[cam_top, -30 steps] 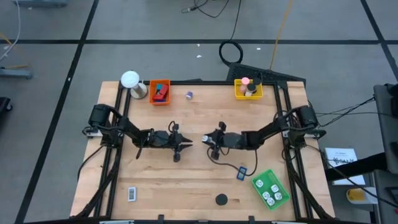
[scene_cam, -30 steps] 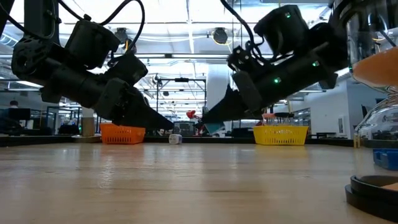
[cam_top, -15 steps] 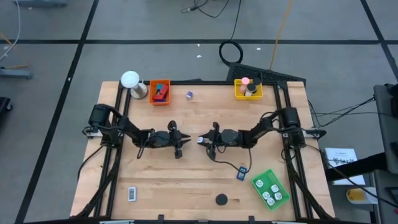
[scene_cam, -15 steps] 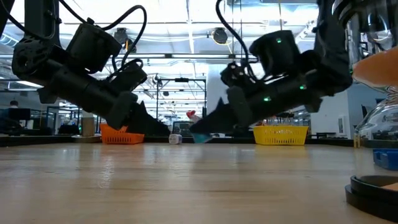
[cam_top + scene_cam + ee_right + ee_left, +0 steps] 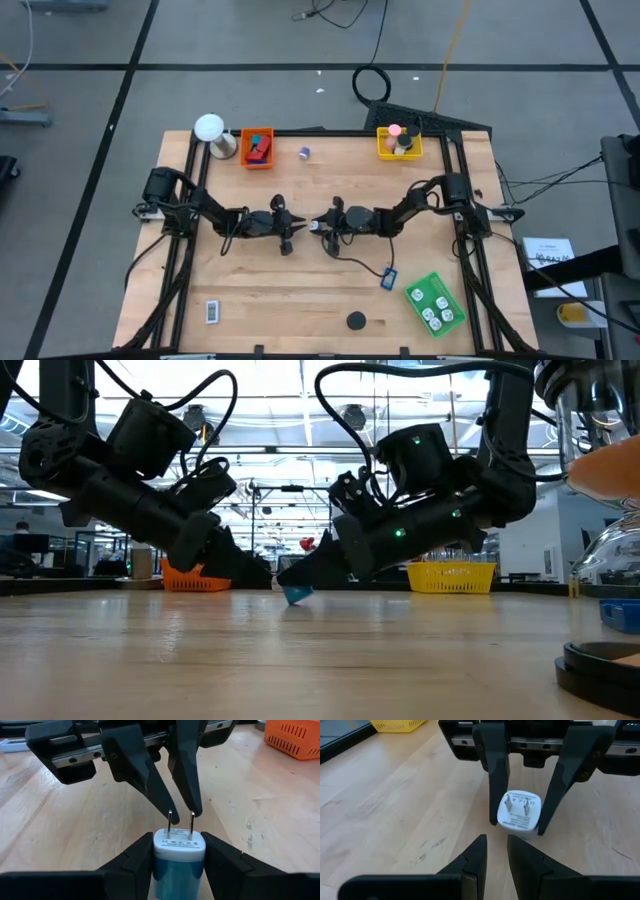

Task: Pick & Place Office items
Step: Put the light blue charger adapter into the green bin

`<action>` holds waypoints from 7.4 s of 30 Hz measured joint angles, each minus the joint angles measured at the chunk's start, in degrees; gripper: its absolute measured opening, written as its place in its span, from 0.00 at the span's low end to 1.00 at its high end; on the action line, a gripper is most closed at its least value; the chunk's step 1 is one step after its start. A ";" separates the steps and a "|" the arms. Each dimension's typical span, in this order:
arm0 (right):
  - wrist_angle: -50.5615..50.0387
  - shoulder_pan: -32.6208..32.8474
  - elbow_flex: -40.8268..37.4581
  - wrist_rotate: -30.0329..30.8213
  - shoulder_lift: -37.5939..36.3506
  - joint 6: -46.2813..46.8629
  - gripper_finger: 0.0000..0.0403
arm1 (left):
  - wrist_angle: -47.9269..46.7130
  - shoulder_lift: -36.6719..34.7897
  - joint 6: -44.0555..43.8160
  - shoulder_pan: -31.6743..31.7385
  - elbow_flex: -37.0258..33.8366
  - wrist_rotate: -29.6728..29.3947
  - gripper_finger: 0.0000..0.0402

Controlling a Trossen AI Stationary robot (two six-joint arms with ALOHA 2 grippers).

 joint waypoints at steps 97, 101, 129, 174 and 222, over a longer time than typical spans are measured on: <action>-73.79 -2.40 27.12 -3.47 -8.52 5.11 0.35 | 14.03 -5.84 1.97 -0.01 -12.02 0.96 0.19; -73.79 -2.40 27.12 -3.42 -8.52 5.11 0.34 | 14.02 -5.84 1.97 -0.01 -12.02 0.96 0.19; -122.57 31.17 27.15 14.78 -37.17 61.99 0.34 | 14.02 -5.84 1.98 -0.01 -12.02 0.98 0.19; -120.88 58.82 15.21 7.66 -33.92 114.18 0.34 | 14.04 -5.84 1.97 -0.01 -12.02 0.98 0.19; -100.18 58.77 4.00 6.91 -33.92 109.72 0.44 | 14.04 -5.84 1.97 -0.03 -12.02 0.99 0.19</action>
